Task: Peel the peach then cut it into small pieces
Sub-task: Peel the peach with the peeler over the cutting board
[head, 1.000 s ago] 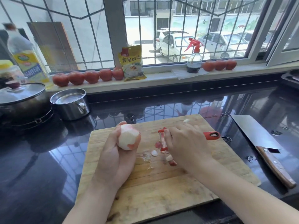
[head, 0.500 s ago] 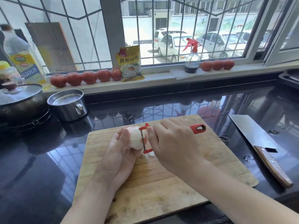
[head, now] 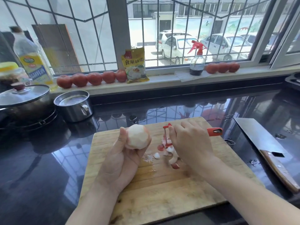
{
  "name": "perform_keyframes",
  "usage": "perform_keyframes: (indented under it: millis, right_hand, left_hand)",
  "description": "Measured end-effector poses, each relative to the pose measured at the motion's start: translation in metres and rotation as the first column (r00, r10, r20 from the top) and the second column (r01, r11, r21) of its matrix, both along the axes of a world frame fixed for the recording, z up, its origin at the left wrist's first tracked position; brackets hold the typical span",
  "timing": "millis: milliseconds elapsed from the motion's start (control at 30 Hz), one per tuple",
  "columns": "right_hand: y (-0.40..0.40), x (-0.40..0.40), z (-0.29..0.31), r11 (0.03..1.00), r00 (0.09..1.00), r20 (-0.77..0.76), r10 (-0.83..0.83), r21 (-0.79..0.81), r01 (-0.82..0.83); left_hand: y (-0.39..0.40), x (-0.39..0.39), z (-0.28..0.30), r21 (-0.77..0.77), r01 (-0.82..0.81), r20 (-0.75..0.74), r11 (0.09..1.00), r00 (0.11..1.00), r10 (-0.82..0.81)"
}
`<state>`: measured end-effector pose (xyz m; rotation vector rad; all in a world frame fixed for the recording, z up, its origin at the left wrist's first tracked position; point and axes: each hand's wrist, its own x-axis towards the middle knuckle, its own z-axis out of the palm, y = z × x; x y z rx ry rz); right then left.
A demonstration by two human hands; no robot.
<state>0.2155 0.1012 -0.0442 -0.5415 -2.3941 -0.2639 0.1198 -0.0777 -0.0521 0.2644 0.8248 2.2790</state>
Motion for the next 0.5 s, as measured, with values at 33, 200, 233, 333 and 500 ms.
perform_keyframes:
  millis: [33,200,233,333,500]
  right_hand:
    - [0.007,0.004,0.000,1.000,1.000,-0.003,-0.026,0.003,0.026]
    - [0.014,0.014,0.008,0.998,0.998,0.047,-0.036,0.056,0.033]
    - [0.012,0.014,0.009,0.999,0.999,0.037,-0.018,0.045,0.017]
    - [0.000,0.014,0.014,0.991,0.985,-0.105,0.135,-0.010,-0.137]
    - [-0.034,0.008,0.019,0.964,0.955,-0.134,0.264,0.024,-0.263]
  left_hand:
    - [0.001,-0.001,0.000,-0.014,0.007,0.007,1.000,1.000,-0.007]
    - [0.004,-0.004,-0.006,-0.167,0.032,-0.035,0.985,0.999,-0.039]
    - [0.004,-0.003,-0.006,-0.191,0.034,-0.052,0.981,0.998,-0.044]
    - [0.004,-0.003,-0.005,-0.226,0.055,-0.080,0.972,0.994,-0.075]
    - [0.004,0.001,-0.007,-0.211,0.149,-0.119,0.966,0.977,-0.177]
